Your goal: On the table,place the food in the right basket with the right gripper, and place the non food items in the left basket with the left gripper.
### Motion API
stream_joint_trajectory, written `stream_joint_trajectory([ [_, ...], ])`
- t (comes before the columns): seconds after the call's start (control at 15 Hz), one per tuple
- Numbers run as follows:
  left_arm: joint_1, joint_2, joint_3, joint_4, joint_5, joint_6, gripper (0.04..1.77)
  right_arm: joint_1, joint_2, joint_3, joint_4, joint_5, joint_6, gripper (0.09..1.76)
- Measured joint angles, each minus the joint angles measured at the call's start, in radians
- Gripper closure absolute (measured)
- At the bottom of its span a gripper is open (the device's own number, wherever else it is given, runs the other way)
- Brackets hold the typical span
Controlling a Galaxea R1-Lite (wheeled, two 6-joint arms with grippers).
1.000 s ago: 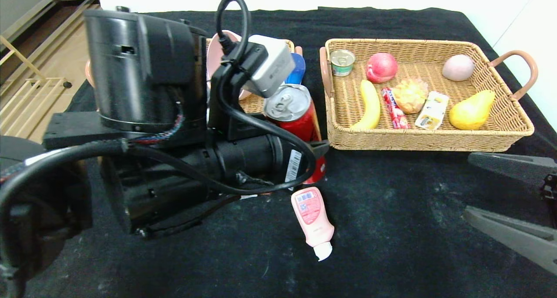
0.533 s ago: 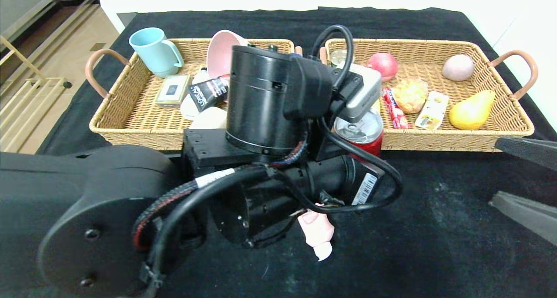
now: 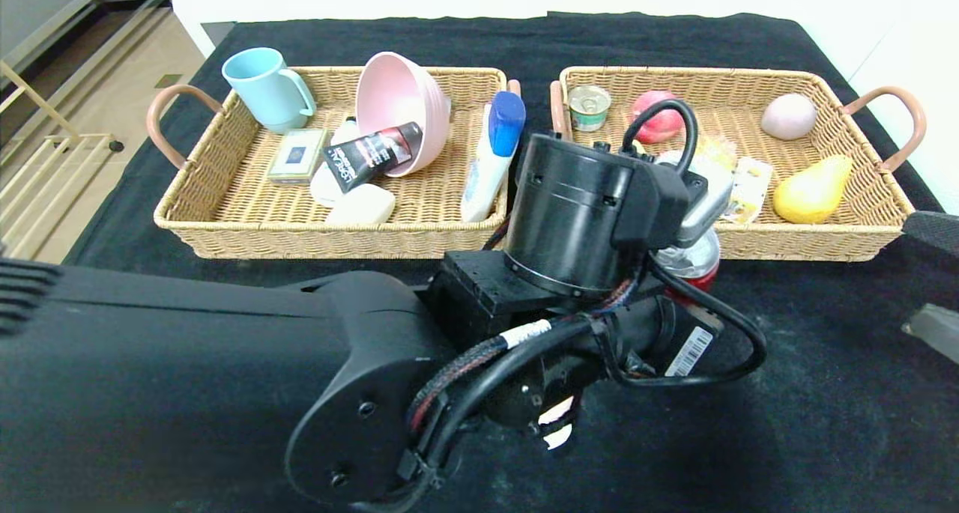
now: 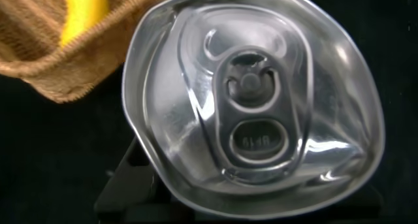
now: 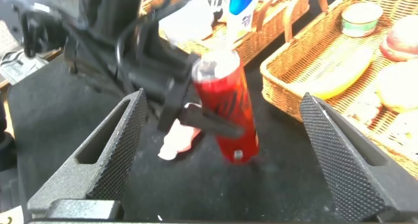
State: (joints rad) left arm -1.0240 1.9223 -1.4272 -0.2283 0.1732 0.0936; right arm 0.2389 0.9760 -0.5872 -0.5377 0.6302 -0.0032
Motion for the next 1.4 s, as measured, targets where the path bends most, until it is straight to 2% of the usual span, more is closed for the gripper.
stream_joint_trajectory([
  [0.4, -0.008, 0.031, -0.008, 0.005, 0.002, -0.003, 0.82, -0.024, 0.032, -0.002, -0.007, -0.002, 0.002, 0.14],
  [0.8, -0.008, 0.034, -0.009, 0.004, 0.020, 0.001, 0.45, -0.026, 0.044, -0.004, -0.008, -0.004, 0.002, 0.14],
  [1.0, -0.010, 0.017, -0.003, 0.012, 0.024, 0.001, 0.34, -0.026, 0.048, -0.006, -0.008, -0.005, 0.002, 0.14],
  [1.2, -0.020, -0.042, 0.021, 0.064, 0.025, -0.002, 0.26, -0.026, 0.054, -0.006, -0.008, -0.004, 0.001, 0.14],
  [1.4, -0.023, -0.125, 0.099, 0.095, 0.021, -0.010, 0.21, -0.027, 0.059, -0.004, -0.007, -0.004, 0.001, 0.14],
])
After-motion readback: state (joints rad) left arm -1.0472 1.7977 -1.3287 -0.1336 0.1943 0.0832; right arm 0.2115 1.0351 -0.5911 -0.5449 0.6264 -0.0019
